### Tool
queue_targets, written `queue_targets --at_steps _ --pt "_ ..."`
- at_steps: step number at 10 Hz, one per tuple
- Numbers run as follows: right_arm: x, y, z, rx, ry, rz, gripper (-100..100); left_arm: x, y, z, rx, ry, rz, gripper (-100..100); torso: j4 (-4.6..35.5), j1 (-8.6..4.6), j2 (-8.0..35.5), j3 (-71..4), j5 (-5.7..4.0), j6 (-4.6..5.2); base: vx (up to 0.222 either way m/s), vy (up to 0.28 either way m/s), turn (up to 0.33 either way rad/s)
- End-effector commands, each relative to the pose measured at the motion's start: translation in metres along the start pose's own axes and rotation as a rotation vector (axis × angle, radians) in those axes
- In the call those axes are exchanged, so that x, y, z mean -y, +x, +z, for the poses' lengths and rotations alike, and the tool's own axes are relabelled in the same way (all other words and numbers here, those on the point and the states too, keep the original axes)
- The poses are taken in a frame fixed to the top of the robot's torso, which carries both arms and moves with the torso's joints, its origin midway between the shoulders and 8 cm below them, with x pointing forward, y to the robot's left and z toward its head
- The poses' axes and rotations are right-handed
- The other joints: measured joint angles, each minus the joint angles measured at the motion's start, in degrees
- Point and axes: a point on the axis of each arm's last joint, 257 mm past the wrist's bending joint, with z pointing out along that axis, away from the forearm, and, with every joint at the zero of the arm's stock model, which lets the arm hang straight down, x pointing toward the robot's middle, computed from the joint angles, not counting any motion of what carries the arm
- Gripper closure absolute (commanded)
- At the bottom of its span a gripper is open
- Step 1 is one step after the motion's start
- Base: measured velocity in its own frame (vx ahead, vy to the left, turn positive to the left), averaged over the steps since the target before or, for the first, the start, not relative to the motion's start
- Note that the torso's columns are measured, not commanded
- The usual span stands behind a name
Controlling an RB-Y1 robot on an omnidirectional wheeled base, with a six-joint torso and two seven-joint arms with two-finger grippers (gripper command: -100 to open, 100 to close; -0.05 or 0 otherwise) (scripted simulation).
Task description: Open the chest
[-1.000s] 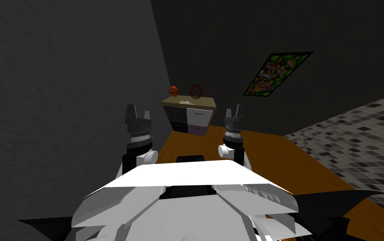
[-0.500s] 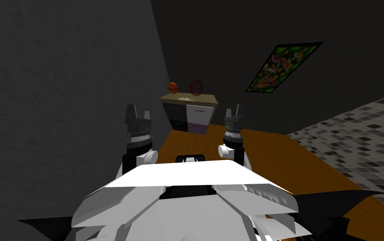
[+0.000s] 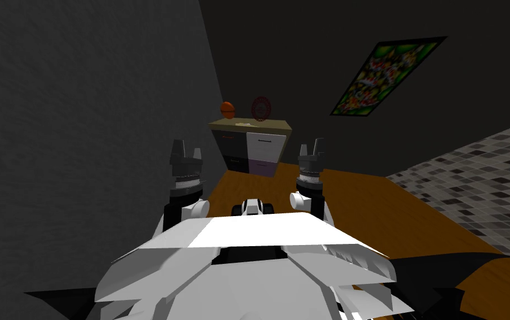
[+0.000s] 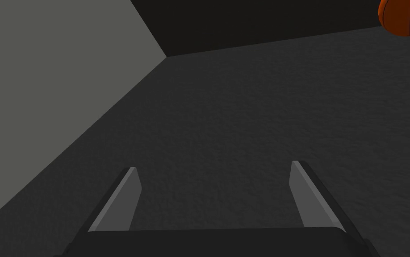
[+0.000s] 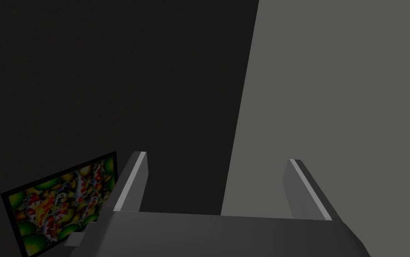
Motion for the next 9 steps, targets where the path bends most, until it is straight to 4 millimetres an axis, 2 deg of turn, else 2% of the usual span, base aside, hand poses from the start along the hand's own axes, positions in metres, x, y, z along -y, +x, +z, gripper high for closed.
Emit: queue_targets --at_steps 1,9 --pt "0.000 0.000 0.000 0.000 0.000 0.000 0 -0.020 0.013 -0.002 -0.064 -0.031 0.019 -100 0.15 -0.03 0.11 -0.28 -0.01 0.00 0.107 -0.079 -0.053" --pt "0.000 0.000 0.000 0.000 0.000 0.000 0 -0.083 0.033 -0.011 -0.123 -0.136 0.031 -100 0.26 0.10 0.29 -0.26 0.03 0.00 0.114 -0.070 -0.038"
